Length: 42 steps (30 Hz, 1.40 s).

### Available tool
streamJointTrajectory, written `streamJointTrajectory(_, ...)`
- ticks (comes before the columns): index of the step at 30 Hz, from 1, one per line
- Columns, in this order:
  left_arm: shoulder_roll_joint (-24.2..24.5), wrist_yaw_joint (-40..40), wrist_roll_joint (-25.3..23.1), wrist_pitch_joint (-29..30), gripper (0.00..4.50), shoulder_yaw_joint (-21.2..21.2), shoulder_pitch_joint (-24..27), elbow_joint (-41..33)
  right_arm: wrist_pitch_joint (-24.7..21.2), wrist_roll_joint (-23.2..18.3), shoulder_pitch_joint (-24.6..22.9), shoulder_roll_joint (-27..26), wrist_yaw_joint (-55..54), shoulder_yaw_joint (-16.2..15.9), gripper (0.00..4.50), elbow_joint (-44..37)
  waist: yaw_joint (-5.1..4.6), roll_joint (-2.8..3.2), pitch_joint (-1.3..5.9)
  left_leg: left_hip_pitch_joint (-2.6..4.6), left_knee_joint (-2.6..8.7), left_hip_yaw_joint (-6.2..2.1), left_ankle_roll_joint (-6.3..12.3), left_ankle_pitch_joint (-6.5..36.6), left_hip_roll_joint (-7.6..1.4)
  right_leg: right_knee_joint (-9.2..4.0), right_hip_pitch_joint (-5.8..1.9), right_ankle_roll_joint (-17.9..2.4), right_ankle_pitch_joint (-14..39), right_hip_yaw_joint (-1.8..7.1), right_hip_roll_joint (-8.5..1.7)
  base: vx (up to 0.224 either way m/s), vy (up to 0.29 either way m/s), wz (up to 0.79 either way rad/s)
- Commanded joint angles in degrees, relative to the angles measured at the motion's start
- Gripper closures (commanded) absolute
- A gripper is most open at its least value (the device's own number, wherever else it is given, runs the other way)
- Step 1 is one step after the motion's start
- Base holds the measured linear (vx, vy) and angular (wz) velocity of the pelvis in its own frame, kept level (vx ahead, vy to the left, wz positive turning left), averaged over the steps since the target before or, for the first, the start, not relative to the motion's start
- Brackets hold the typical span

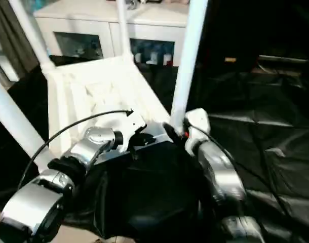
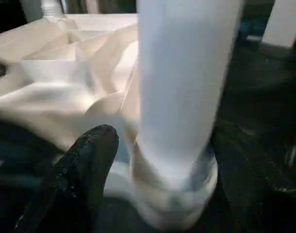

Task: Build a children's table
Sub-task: Rotate leg to tighten

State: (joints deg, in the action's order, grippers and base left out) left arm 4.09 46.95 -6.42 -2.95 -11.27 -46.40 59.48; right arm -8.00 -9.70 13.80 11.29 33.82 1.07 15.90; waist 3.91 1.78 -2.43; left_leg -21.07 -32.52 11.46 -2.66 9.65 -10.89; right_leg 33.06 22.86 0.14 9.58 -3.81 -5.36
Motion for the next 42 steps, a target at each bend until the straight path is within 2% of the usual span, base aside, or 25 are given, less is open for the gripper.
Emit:
streamJointTrajectory(1, -0.9, -0.5, 3.0, -3.6, 4.50, 2.1, 0.5, -3.2, -2.9, -3.2, -3.4, -0.9, 4.7, -3.8, 1.18, -5.2, 0.27, -1.39, 3.02, 0.26, 3.87, -1.47, 3.95, 17.8, -1.92, -5.52, -2.32, -6.5, 27.1, 1.90, -3.50, 0.000, 0.000, 0.00)
streamJointTrajectory(2, -0.7, -0.3, 3.0, -3.8, 4.50, 2.0, 0.7, -3.3, -3.4, -3.5, -4.3, -0.8, 4.5, -3.7, 1.18, -6.3, 0.32, -1.47, 3.09, -0.04, 3.89, -1.54, 4.07, 16.9, -1.96, -5.48, -2.49, -6.3, 26.3, 1.93, -3.54, 0.000, 0.000, 0.00)
streamJointTrajectory(3, -0.6, -0.1, 2.9, -4.0, 4.50, 1.9, 0.8, -3.4, -3.4, -3.5, -5.3, -0.7, 4.3, -3.6, 1.18, -7.1, 0.23, -1.25, 3.16, -0.05, 3.88, -1.47, 4.12, 16.3, -2.01, -5.40, -2.17, -6.9, 24.5, 1.94, -3.33, 0.000, 0.000, 0.00)
streamJointTrajectory(4, -0.5, 0.0, 2.9, -4.0, 4.50, 1.9, 0.9, -3.4, -3.1, -3.3, -5.6, -0.7, 4.1, -3.6, 1.18, -7.3, 0.19, -1.33, 3.35, 0.05, 3.77, -1.44, 4.12, 15.5, -2.09, -5.10, -2.09, -8.0, 22.1, 1.95, -3.30, 0.000, 0.000, 0.00)
streamJointTrajectory(5, -0.5, 0.1, 3.0, -4.0, 4.50, 2.0, 1.0, -3.5, -2.7, -3.0, -6.1, -0.7, 3.8, -3.7, 1.18, -7.4, 0.27, -0.76, 3.37, 0.24, 3.71, -1.41, 4.01, 15.3, -2.17, -4.98, -1.91, -8.7, 21.0, 2.01, -3.30, 0.000, 0.000, 0.00)
streamJointTrajectory(6, -0.1, 0.4, 2.8, -4.1, 4.50, 1.8, 1.3, -3.8, -2.5, -2.3, -7.3, -1.0, 2.4, -3.8, 1.18, -8.4, 0.10, -0.96, 3.16, 0.05, 3.79, -1.33, 3.88, 15.3, -2.18, -4.88, -1.94, -9.2, 19.7, 2.01, -3.12, 0.000, 0.000, 0.00)
streamJointTrajectory(11, 0.1, 1.3, 2.9, -4.0, 4.50, 1.8, 1.9, -4.7, -3.2, -2.4, -6.9, -1.9, 0.7, -3.4, 1.18, -8.8, 0.17, -0.85, 3.22, 0.24, 3.68, -1.19, 3.71, 15.4, -2.12, -4.59, -1.98, -10.4, 17.7, 2.12, -3.21, 0.000, 0.000, 0.00)
streamJointTrajectory(12, 0.2, 2.0, 3.1, -4.1, 4.50, 1.7, 2.5, -5.7, -1.3, -1.6, -6.0, -2.9, -1.6, -2.6, 1.18, -8.1, 0.15, -1.28, 3.22, 0.14, 3.67, -1.17, 3.81, 15.2, -2.17, -4.55, -2.06, -10.6, 17.4, 2.15, -3.26, 0.000, 0.000, 0.00)
streamJointTrajectory(13, 0.2, 2.2, 3.0, -4.3, 4.50, 1.6, 2.7, -6.0, -0.5, -1.3, -5.8, -3.2, -2.5, -2.3, 1.18, -7.8, 0.18, -1.04, 3.23, 0.01, 3.75, -1.25, 3.58, 14.7, -2.17, -4.38, -2.10, -10.5, 17.5, 2.15, -3.35, 0.000, 0.000, 0.00)
streamJointTrajectory(14, 0.3, 2.0, 2.9, -4.5, 4.50, 1.6, 3.0, -6.4, 0.9, -0.7, -5.5, -3.6, -4.1, -1.8, 1.18, -7.4, 0.21, -1.11, 3.25, 0.12, 3.69, -1.22, 3.56, 14.4, -2.18, -4.41, -2.05, -10.3, 17.5, 2.16, -3.38, 0.000, 0.000, 0.00)
streamJointTrajectory(16, 0.5, 1.8, 2.9, -4.6, 4.50, 1.7, 3.2, -6.5, 0.5, -0.4, -5.3, -3.4, -4.8, -1.8, 1.18, -7.4, 0.15, -1.04, 3.28, 0.13, 3.67, -1.20, 3.56, 14.0, -2.17, -4.27, -2.08, -10.4, 16.6, 2.18, -3.26, 0.000, 0.000, 0.00)
streamJointTrajectory(19, 1.3, 1.7, 2.9, -5.2, 4.50, 2.0, 3.7, -6.4, 0.4, -0.1, -5.5, -2.6, -5.5, -1.5, 1.18, -7.5, 0.07, -0.88, 3.41, 0.12, 3.48, -1.13, 4.16, 12.4, -2.14, -3.80, -2.25, -11.4, 11.9, 2.21, -3.11, 0.000, 0.000, 0.00)
streamJointTrajectory(24, 3.4, 4.5, 2.6, -5.6, 4.50, 1.1, 5.2, -7.7, -0.4, -1.4, -5.9, -0.9, -3.6, -0.6, 1.18, -8.1, -0.06, -0.97, 3.44, -0.14, 3.32, -1.12, 4.91, 11.7, -2.06, -3.65, -2.65, -11.8, 11.2, 2.14, -3.25, 0.000, 0.000, 0.00)
streamJointTrajectory(30, 5.1, 7.4, 2.5, -5.6, 4.50, 0.1, 6.5, -9.0, -0.5, -1.1, -5.3, 1.0, -3.8, 0.1, 1.18, -6.6, -0.17, -0.91, 3.39, 0.12, 3.32, -1.08, 4.51, 12.4, -2.16, -3.74, -2.45, -11.8, 12.9, 2.15, -3.14, 0.000, 0.000, 0.00)
streamJointTrajectory(37, 6.1, 9.6, 1.5, -4.6, 4.50, -1.8, 7.6, -10.2, -0.2, -0.6, -5.1, 1.6, -3.2, -0.9, 1.18, -6.2, -0.14, -1.03, 3.58, 0.07, 3.08, -1.03, 4.97, 10.9, -2.16, -3.24, -2.59, -12.8, 9.7, 2.18, -3.14, 0.000, 0.000, 0.00)
streamJointTrajectory(38, 6.2, 9.6, 1.5, -4.5, 4.50, -1.8, 7.6, -10.4, -0.1, -0.7, -5.1, 1.5, -3.2, -0.9, 1.18, -6.3, -0.13, -1.15, 3.60, 0.09, 3.04, -0.99, 5.08, 10.7, -2.13, -3.23, -2.57, -12.8, 9.4, 2.18, -3.11, 0.000, 0.000, 0.00)
streamJointTrajectory(41, 6.1, 9.0, 2.7, -4.8, 4.50, -0.4, 7.4, -11.3, 0.0, -0.8, -5.2, 1.6, -3.1, -1.0, 1.18, -6.3, -0.09, -1.00, 3.58, 0.12, 2.99, -0.98, 5.21, 10.7, -2.12, -3.25, -2.59, -12.9, 9.7, 2.16, -3.13, 0.000, 0.000, 0.00)
streamJointTrajectory(42, 5.9, 9.0, 3.8, -4.4, 4.25, 0.5, 7.3, -11.9, 0.1, -0.9, -5.2, 1.7, -3.0, -0.9, 1.15, -6.3, -0.07, -0.90, 3.61, 0.12, 3.00, -1.02, 5.14, 10.7, -2.11, -3.20, -2.62, -12.9, 9.7, 2.13, -3.11, 0.000, 0.000, 0.00)
